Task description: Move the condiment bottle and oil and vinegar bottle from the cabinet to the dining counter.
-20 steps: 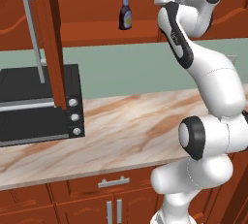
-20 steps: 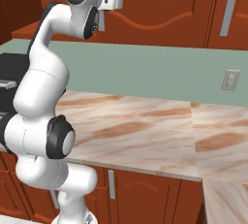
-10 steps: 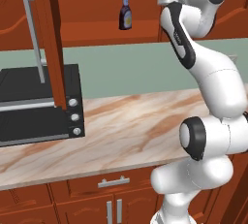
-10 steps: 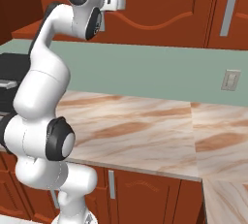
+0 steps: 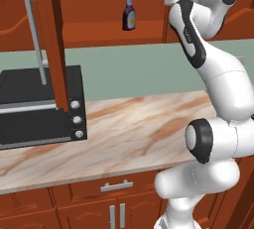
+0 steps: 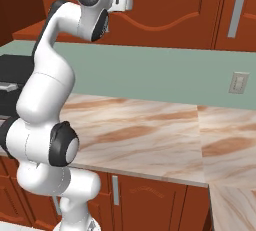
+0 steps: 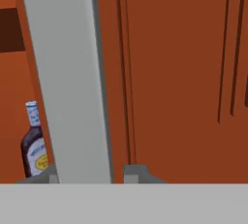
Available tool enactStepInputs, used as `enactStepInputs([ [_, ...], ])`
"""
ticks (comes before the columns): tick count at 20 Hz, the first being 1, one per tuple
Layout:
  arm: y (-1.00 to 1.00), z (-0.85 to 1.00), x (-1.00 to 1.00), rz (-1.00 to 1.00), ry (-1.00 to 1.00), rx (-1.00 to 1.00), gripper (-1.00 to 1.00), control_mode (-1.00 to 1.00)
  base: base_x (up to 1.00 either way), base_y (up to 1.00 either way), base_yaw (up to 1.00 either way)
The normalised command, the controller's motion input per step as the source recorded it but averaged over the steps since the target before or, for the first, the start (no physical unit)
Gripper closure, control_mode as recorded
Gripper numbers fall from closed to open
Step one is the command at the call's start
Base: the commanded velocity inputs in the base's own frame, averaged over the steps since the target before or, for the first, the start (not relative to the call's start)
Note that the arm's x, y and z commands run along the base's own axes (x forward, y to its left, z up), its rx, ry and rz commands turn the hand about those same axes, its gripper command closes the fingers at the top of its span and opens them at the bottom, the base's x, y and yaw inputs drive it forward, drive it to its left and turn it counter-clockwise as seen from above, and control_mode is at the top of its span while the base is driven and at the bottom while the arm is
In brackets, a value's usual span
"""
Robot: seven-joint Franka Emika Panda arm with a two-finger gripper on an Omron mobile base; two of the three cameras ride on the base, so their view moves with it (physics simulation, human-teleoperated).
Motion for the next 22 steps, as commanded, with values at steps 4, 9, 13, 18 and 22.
enactStepInputs([
  [4, -0.54, 0.0, -0.32, 0.07, 0.0, 0.0, 1.0, -1.0, 0.0, 0.0, 0.0],
  [9, -0.54, 0.05, -0.47, 0.0, 0.0, 0.0, 1.0, -1.0, 0.0, 0.0, 0.0],
  [13, -0.55, 0.1, -0.56, 0.0, 0.0, 0.0, 1.0, -1.0, 0.0, 0.0, 0.0],
  [18, -0.59, 0.1, -0.58, 0.0, 0.0, 0.03, 1.0, -1.0, 0.0, 0.0, 0.0],
  [22, -0.63, 0.11, -0.59, 0.0, 0.0, 0.06, 1.0, -1.0, 0.0, 0.0, 0.0],
])
